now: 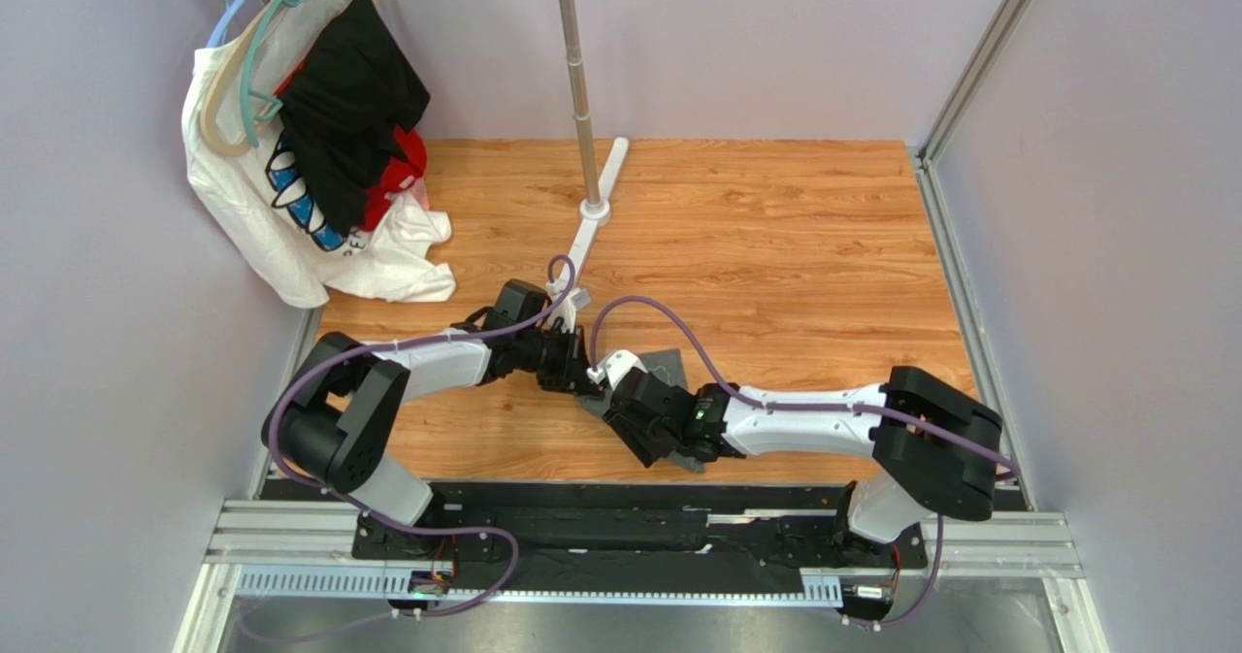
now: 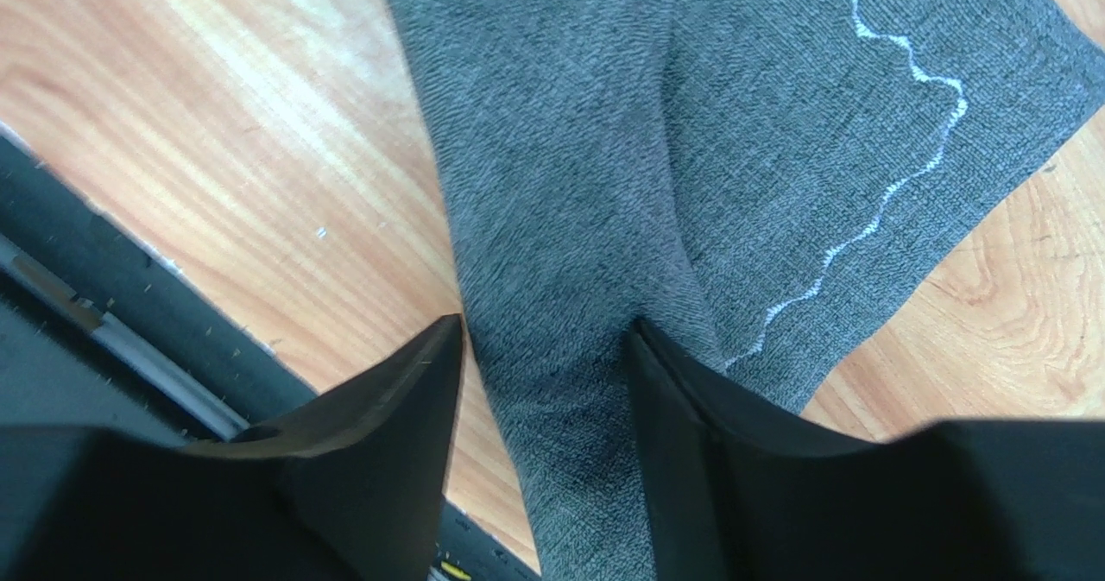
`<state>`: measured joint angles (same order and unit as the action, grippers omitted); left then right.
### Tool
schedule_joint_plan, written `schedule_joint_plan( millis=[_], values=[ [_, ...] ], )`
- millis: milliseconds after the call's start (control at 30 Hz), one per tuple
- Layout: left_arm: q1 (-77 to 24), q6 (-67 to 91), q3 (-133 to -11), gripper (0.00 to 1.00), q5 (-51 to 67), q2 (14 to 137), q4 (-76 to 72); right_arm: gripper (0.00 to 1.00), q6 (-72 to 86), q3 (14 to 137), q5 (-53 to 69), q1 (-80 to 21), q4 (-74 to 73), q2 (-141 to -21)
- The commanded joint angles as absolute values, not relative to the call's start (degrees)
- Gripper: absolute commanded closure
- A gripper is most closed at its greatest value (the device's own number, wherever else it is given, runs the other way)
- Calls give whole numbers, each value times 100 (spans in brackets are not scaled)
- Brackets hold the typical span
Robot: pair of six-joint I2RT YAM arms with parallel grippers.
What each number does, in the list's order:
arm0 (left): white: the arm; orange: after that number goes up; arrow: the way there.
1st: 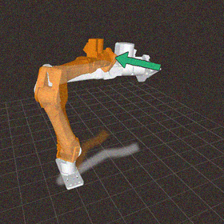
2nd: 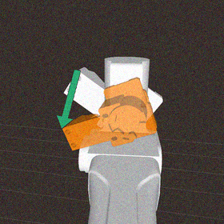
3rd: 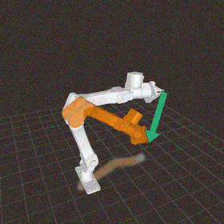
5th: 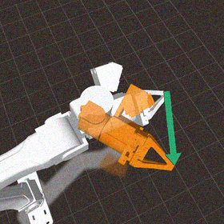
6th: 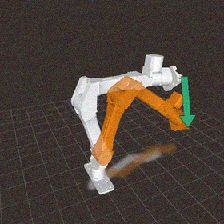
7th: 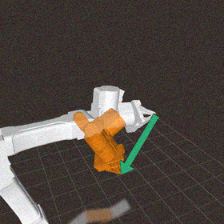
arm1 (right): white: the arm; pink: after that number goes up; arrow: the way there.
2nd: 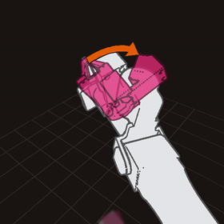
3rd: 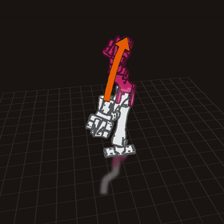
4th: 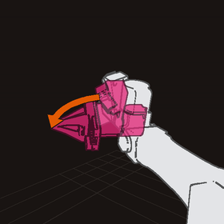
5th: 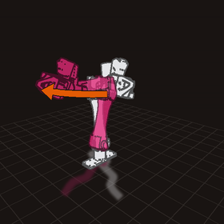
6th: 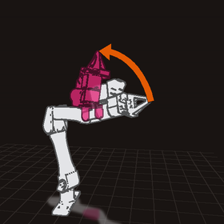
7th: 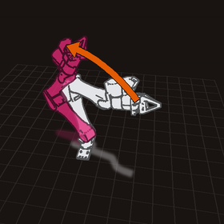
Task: Fold the napkin, place the utensils inside, and roll it up
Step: Roll the napkin with the utensil
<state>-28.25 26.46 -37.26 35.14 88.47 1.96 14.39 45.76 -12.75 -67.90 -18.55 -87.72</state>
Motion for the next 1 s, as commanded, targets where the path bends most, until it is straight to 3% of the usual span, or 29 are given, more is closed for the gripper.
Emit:
schedule_joint_plan(
  millis=[0,67,200,267,300,367,667,967],
  values=[
    [-2812,2443,-3779,99,3296,8842,290,52,1845,4333,-1143,-6706,-2074,-9140],
    [-2812,2513,-3727,92,3287,8702,185,61,1846,4298,-1064,-6697,-2048,-9150],
    [-2812,2715,-3639,58,3173,8359,44,79,1785,4228,-626,-6592,-1952,-9123],
    [-2812,2742,-3604,49,3016,8122,70,87,1749,4219,-370,-6522,-1916,-9097],
    [-2804,2751,-3586,32,2962,8034,88,90,1723,4227,-91,-6487,-1916,-9097],
    [-2812,2751,-3490,28,2761,7762,79,100,1653,4245,227,-6364,-1916,-9097],
    [-2804,2777,-2620,27,2180,6672,-509,100,1363,4465,1764,-5845,-1925,-9158],
    [-2812,2628,-2136,28,2742,6337,-1159,100,1099,4824,2732,-5265,-2127,-9465]
  ],
)
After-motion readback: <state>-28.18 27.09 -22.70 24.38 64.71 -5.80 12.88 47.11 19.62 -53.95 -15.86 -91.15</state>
